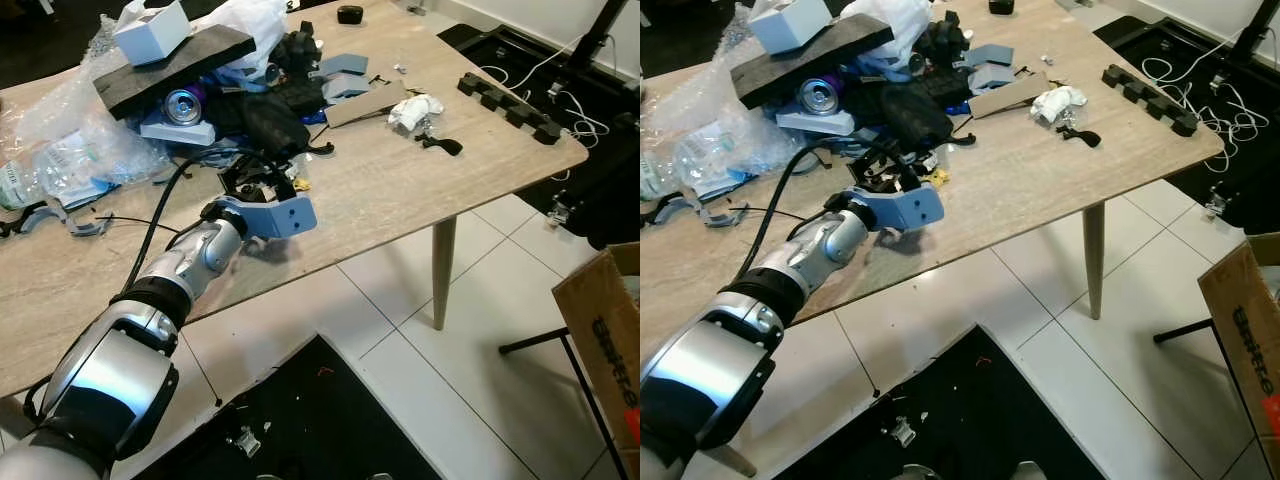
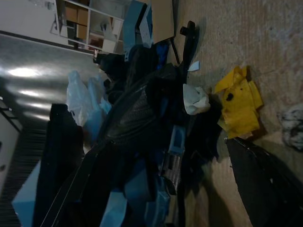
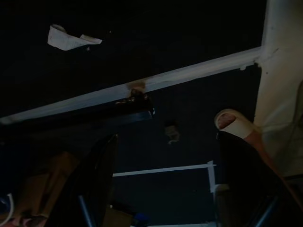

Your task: Picking trash to rubbish bin

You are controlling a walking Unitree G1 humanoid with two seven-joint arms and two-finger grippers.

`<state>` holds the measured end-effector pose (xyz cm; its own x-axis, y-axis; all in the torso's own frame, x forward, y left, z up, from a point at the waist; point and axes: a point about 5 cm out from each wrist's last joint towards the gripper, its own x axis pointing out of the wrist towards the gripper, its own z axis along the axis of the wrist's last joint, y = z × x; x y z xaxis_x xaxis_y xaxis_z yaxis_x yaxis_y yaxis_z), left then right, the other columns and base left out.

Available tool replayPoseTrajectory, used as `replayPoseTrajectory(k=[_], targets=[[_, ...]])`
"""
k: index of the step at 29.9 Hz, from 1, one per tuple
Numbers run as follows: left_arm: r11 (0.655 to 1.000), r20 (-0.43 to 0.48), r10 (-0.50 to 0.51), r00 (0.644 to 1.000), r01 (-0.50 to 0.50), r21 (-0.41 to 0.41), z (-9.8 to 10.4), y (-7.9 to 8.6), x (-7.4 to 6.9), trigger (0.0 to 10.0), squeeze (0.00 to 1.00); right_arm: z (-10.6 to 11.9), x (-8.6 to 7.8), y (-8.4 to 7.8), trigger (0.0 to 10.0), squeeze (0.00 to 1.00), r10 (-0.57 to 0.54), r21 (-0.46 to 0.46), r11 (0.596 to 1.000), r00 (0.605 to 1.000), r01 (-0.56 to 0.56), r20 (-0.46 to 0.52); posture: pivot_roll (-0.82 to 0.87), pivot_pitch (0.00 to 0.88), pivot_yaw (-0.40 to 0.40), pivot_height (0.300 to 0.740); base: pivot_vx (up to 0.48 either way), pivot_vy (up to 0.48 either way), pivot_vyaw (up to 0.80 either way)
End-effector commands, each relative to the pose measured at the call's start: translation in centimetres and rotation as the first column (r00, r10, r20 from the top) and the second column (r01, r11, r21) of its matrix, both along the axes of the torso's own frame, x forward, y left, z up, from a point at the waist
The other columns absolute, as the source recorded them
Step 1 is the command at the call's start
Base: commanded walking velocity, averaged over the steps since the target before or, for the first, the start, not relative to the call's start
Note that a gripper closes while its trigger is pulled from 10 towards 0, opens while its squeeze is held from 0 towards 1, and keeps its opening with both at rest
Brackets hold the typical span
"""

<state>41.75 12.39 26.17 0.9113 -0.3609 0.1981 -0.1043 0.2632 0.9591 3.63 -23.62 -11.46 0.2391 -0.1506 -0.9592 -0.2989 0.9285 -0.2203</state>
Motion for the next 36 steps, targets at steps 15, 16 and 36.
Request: replayPoseTrajectory(k=[15, 16, 36], targets=[[0.964, -0.157, 0.255, 0.954, -0.236, 0.126, -3.4, 5.6, 0.1, 10.0, 0.0, -0.3, -2.2, 0.6, 10.0, 0.0, -0.011, 0.007, 1.0, 0.998, 0.011, -0.058, -0.26, 0.517, 0.133, 0.74, 0.0, 0.0, 0.0], [0.964, -0.157, 0.255, 0.954, -0.236, 0.126, -3.4, 5.6, 0.1, 10.0, 0.0, -0.3, -2.2, 0.6, 10.0, 0.0, -0.011, 0.007, 1.0, 0.998, 0.011, -0.058, -0.26, 0.517, 0.133, 0.74, 0.0, 0.0, 0.0], [0.941, -0.27, 0.337, 0.902, -0.316, 0.118, -4.5, 7.9, -0.2, 0.0, 0.0, -0.2, -1.8, 0.3, 10.0, 0.0, -0.003, -0.003, 1.0, 0.999, 0.002, -0.051, -0.26, 0.499, 0.137, 0.74, 0.0, 0.0, 0.0]])
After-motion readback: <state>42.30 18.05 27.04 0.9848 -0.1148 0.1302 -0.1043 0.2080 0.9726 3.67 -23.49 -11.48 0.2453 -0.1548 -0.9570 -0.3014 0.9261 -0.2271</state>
